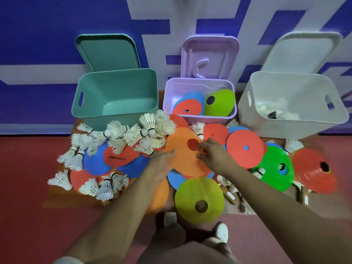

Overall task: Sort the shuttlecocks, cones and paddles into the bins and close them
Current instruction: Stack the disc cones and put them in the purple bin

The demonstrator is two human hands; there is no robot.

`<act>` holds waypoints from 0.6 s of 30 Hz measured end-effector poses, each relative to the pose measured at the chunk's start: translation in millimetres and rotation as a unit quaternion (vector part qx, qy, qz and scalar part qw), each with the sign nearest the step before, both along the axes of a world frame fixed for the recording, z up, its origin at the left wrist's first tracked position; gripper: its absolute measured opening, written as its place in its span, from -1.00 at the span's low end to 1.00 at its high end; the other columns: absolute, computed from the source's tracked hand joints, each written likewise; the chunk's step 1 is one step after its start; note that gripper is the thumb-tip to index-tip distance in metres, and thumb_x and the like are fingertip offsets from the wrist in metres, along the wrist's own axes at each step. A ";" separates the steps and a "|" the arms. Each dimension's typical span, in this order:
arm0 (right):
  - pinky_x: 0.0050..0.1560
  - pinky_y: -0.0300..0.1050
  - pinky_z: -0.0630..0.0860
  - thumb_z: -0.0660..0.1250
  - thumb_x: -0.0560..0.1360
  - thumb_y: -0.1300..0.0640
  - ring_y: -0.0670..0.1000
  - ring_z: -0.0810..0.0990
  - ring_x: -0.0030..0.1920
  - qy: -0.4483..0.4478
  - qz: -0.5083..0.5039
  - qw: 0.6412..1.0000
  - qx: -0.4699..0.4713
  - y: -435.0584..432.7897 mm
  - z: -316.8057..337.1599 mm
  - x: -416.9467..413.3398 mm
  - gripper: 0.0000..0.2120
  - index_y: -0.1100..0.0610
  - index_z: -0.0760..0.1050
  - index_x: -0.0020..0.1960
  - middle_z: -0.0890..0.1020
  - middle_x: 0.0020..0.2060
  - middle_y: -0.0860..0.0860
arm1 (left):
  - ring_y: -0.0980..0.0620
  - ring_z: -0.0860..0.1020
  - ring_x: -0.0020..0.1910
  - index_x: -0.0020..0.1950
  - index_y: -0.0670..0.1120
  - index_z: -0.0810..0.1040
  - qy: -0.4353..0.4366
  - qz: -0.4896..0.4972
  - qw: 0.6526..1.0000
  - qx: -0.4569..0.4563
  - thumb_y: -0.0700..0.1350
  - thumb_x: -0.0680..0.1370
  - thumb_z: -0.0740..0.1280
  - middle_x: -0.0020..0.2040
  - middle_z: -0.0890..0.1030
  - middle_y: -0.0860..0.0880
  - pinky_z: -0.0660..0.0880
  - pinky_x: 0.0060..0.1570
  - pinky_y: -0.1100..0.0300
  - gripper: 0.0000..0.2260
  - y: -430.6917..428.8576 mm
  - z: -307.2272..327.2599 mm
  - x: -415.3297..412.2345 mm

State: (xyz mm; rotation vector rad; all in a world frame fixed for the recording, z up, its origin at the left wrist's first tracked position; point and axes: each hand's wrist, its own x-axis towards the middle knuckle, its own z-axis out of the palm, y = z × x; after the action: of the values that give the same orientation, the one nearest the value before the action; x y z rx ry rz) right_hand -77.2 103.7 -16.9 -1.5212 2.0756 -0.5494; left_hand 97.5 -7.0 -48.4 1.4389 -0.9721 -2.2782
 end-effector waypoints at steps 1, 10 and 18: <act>0.00 -0.02 0.45 0.40 0.47 0.21 0.09 0.53 -0.10 -0.011 -0.026 1.000 -0.011 8.8 0.1 4.3 -0.67 0.11 0.53 0.23 0.46 -0.08 0.04 | -0.16 0.61 0.11 0.30 -0.26 0.49 0.027 0.002 0.999 0.027 -0.26 0.60 0.28 0.17 0.62 -0.21 0.57 0.07 -0.03 -0.72 -1.0 0.6 -0.9; 0.00 0.03 0.47 0.40 0.44 -0.10 0.14 0.54 0.01 -0.065 -0.276 0.951 0.119 115.2 -41.4 54.9 -0.60 0.11 0.38 0.12 0.48 0.02 0.10 | -0.13 0.51 0.29 0.43 -0.05 0.38 0.106 -0.040 0.993 0.011 -0.20 0.61 0.26 0.33 0.54 -0.08 0.48 0.21 -0.19 -0.62 2.1 17.4 5.0; -0.19 0.01 0.36 0.31 0.51 -0.05 0.23 0.59 0.06 0.026 -0.212 0.949 0.232 122.6 -87.0 85.6 -0.55 0.21 0.30 0.23 0.43 0.23 0.19 | -0.18 0.49 0.32 0.44 -0.15 0.39 0.136 0.019 0.989 -0.056 -0.21 0.60 0.21 0.32 0.54 -0.17 0.48 0.23 -0.14 -0.61 32.1 33.8 48.3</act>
State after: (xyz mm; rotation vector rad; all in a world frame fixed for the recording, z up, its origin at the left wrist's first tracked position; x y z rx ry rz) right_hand 8.4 226.4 -103.9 -0.8349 2.3714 -0.1428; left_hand 145.7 25.2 -14.6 1.0581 -0.9613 -2.2754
